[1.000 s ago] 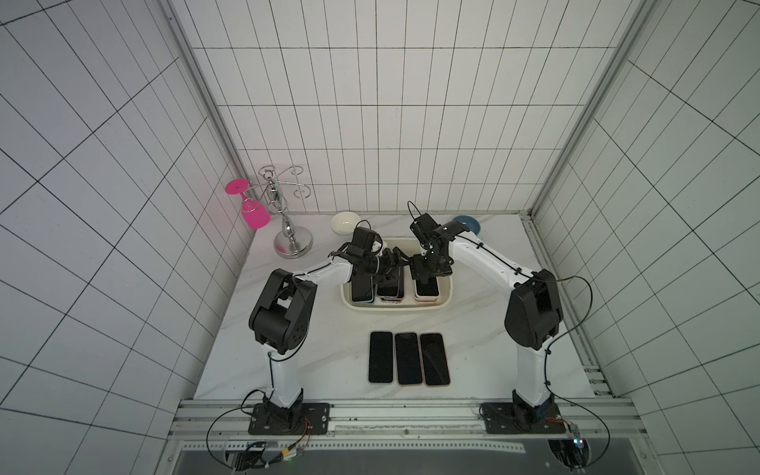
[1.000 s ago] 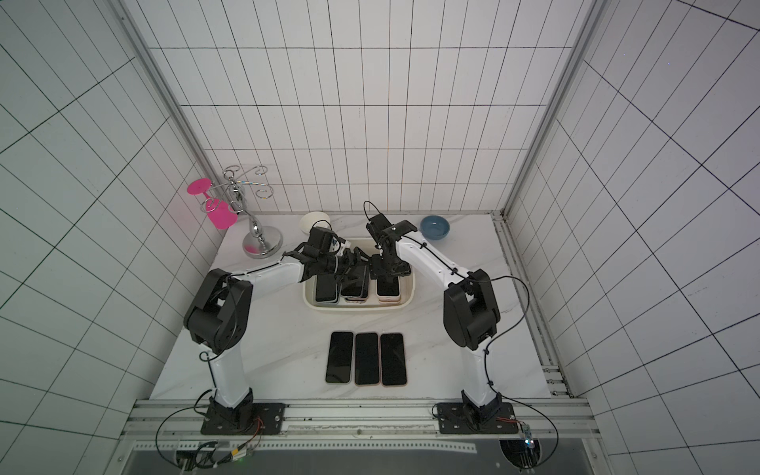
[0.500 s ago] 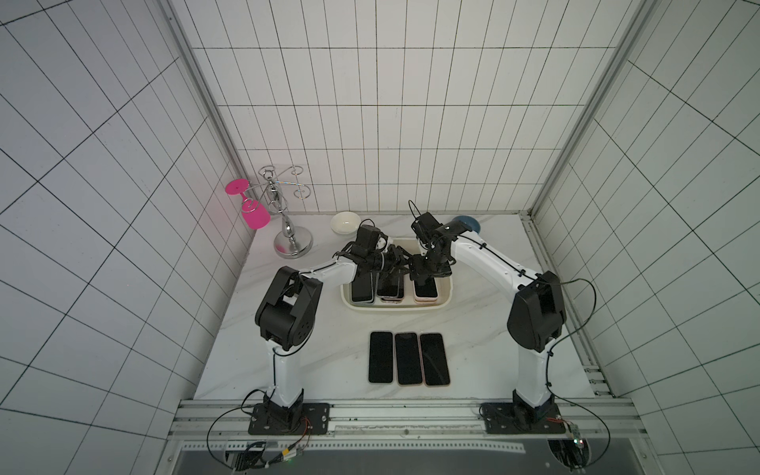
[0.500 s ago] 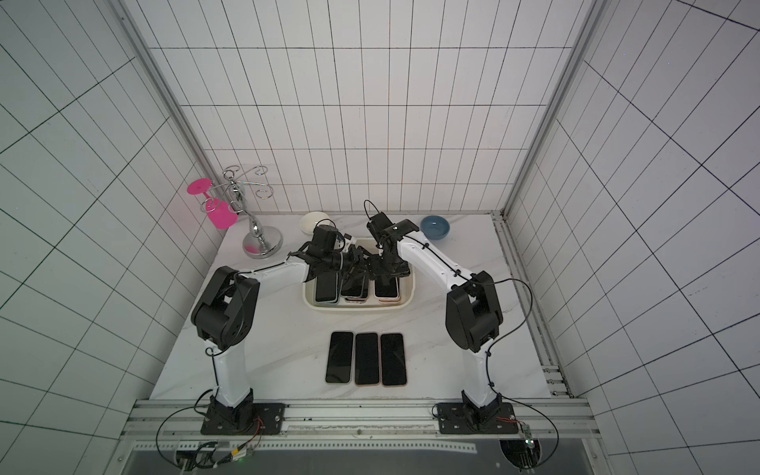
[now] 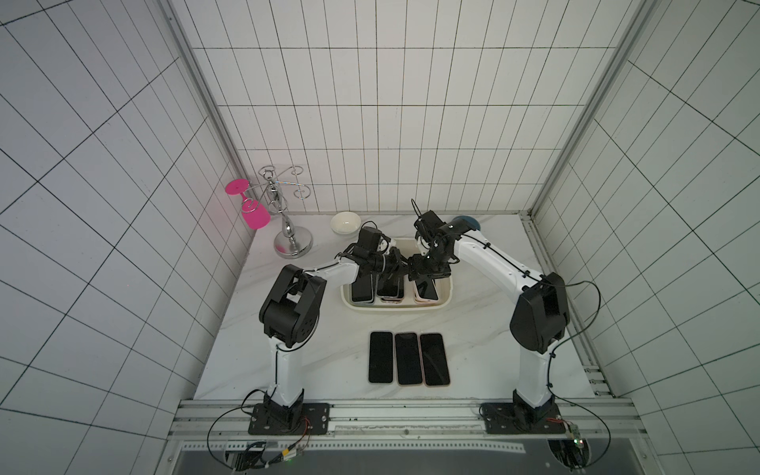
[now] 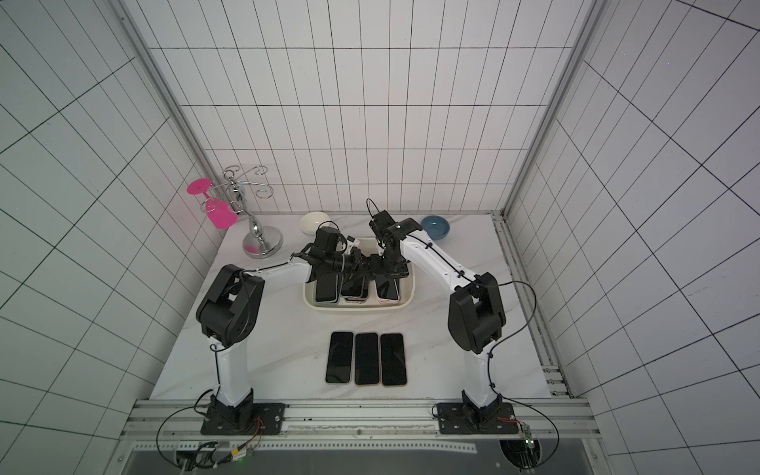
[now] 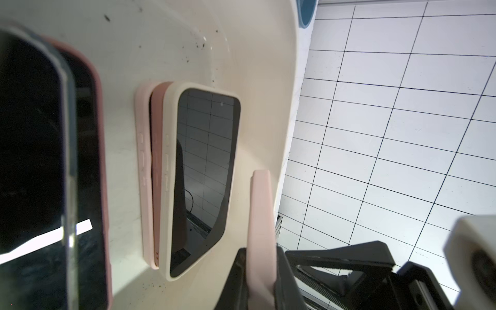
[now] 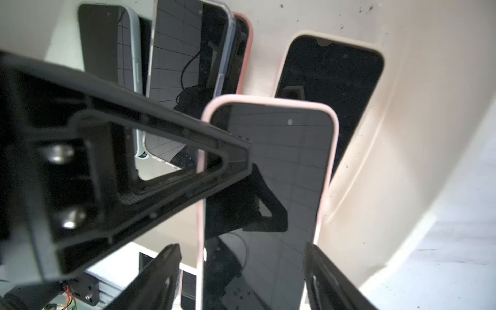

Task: Take the phone out of the storage box
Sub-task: Pick up the phone from the storage box, then place the phone at the center of the board.

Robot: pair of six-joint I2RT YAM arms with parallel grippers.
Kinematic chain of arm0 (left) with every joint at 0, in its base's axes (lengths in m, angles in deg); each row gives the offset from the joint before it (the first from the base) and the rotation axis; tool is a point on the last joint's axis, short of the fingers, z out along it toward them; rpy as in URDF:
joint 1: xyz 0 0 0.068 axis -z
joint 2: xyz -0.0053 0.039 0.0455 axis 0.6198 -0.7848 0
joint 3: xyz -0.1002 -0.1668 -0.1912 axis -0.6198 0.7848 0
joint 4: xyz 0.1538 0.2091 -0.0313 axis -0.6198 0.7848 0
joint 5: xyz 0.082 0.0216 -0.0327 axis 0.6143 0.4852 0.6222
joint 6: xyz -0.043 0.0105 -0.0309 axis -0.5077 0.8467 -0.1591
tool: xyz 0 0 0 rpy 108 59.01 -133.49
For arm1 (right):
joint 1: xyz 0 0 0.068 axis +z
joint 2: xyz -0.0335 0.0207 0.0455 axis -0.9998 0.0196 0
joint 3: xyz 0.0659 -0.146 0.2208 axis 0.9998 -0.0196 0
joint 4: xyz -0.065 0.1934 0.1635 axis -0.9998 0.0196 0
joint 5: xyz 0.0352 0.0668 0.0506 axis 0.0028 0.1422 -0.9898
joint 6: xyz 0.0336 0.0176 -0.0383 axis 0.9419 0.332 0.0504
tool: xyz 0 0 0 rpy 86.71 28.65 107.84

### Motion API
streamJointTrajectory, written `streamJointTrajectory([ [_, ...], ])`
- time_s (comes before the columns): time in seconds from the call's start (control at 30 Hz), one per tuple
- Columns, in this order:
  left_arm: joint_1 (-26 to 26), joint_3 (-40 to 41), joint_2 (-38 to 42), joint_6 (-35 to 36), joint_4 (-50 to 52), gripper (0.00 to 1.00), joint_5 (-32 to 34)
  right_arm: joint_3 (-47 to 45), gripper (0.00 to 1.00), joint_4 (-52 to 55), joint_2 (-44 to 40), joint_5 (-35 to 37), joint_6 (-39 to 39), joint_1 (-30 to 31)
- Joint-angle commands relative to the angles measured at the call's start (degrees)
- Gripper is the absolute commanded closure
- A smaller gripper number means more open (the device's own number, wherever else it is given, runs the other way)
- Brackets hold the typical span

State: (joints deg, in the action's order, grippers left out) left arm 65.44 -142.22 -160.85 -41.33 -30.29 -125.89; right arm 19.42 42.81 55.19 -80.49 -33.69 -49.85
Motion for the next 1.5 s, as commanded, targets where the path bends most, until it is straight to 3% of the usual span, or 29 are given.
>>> streamJointTrajectory([
  [0.0,0.39,-1.20,0.78,0.00,-3.41,1.00,-3.66,0.42,0.49,0.86,-0.79,-2.19,-0.45,0.18],
  [0.17,-0.65,-0.33,2.61,0.10,-4.11,1.00,-5.16,0.34,0.23,0.99,-2.79,-3.02,-1.15,-0.41],
  [0.37,-5.23,1.68,10.96,8.07,3.91,1.00,-8.55,-0.91,0.17,1.08,-9.37,-3.33,-2.09,-2.31],
  [0.43,-7.53,2.78,15.18,13.27,10.20,1.00,-9.51,-1.90,0.16,1.04,-12.10,-4.24,-2.70,-2.85],
  [0.53,-11.66,3.29,22.95,28.60,28.78,1.00,-8.84,-4.51,0.16,1.04,-16.25,-5.30,-4.06,-3.64],
  [0.63,-14.74,3.72,30.50,42.71,48.92,1.00,-2.41,-7.77,0.16,1.04,-18.90,-5.57,-4.96,-4.46],
  [0.7,-14.96,5.50,34.87,46.55,57.26,1.00,5.64,-9.88,0.16,0.88,-19.28,-6.32,-5.52,-4.78],
  [0.83,-14.28,15.38,44.29,44.14,59.41,1.00,16.77,-12.63,0.17,-0.22,-18.48,-9.70,-5.32,-4.92],
  [1.0,-8.82,23.03,51.06,40.35,56.20,1.00,23.65,-14.25,0.17,-2.39,-18.84,-12.61,-5.42,-4.88],
  [1.13,-5.19,25.20,48.73,36.19,52.29,1.00,24.44,-14.38,0.17,-2.26,-18.23,-13.08,-5.90,-4.79],
  [1.37,0.35,27.80,43.00,34.07,48.38,1.00,32.94,-16.27,0.17,-3.09,-18.94,-13.45,-6.26,-4.92],
  [1.47,1.11,29.23,41.40,33.20,44.75,1.00,31.53,-16.86,0.17,-3.18,-18.80,-13.34,-6.59,-4.91],
])
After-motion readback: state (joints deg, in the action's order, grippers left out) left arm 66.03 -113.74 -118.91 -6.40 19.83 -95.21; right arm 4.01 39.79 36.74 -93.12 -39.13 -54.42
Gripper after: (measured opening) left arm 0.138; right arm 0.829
